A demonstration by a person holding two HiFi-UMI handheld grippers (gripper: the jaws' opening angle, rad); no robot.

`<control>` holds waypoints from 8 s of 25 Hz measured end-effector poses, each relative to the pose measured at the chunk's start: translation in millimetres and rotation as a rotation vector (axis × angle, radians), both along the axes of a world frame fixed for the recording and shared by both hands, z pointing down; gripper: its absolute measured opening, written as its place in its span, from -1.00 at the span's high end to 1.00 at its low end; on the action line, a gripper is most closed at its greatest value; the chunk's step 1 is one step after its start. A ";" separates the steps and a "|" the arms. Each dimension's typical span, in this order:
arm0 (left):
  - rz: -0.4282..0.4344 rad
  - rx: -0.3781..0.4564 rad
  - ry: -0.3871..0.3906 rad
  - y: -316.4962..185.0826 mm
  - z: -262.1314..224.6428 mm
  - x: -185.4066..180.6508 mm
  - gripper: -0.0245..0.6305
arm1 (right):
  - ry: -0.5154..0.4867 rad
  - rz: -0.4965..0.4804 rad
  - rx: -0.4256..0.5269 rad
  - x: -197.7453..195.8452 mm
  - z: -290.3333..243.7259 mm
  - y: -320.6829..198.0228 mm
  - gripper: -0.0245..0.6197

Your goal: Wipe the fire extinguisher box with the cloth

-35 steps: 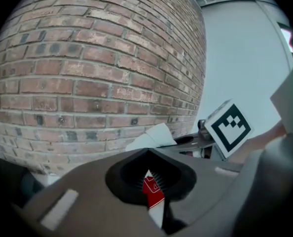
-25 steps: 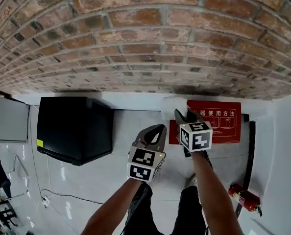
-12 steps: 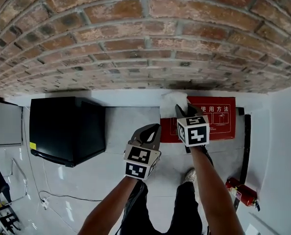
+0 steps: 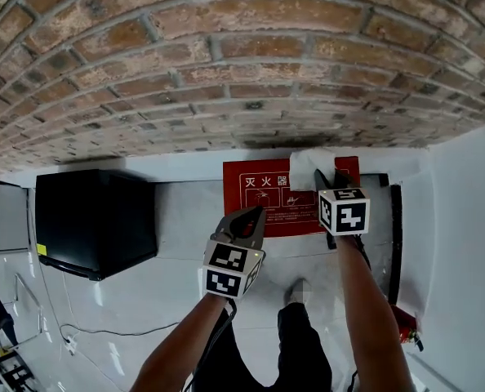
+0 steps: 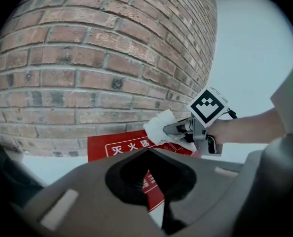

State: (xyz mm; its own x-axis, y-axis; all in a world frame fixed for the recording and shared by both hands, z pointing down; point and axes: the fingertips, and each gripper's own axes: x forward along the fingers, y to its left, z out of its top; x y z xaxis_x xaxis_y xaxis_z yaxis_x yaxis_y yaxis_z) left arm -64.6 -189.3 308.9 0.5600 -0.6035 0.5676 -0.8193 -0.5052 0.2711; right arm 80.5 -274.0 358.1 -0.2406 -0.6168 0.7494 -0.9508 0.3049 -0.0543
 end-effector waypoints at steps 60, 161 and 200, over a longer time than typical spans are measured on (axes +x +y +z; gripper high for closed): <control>-0.084 -0.065 -0.064 57.7 19.5 -93.1 0.93 | -0.203 -0.022 -0.051 -136.2 9.1 109.5 0.64; -0.166 0.255 -0.197 156.9 237.6 -64.1 0.93 | -0.335 -0.362 0.419 -119.7 195.4 198.5 0.64; -0.078 0.176 -0.164 139.0 316.8 -24.5 0.93 | -0.139 -0.102 0.347 40.9 290.3 194.8 0.64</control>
State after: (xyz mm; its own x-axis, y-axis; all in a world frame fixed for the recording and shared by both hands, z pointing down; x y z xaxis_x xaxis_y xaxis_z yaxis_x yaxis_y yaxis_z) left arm -89.1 -50.4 625.7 0.4165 -0.7389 0.5296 -0.8836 -0.4660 0.0448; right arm 121.5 -79.2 648.4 -0.3984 -0.7956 0.4564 -0.9055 0.4204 -0.0575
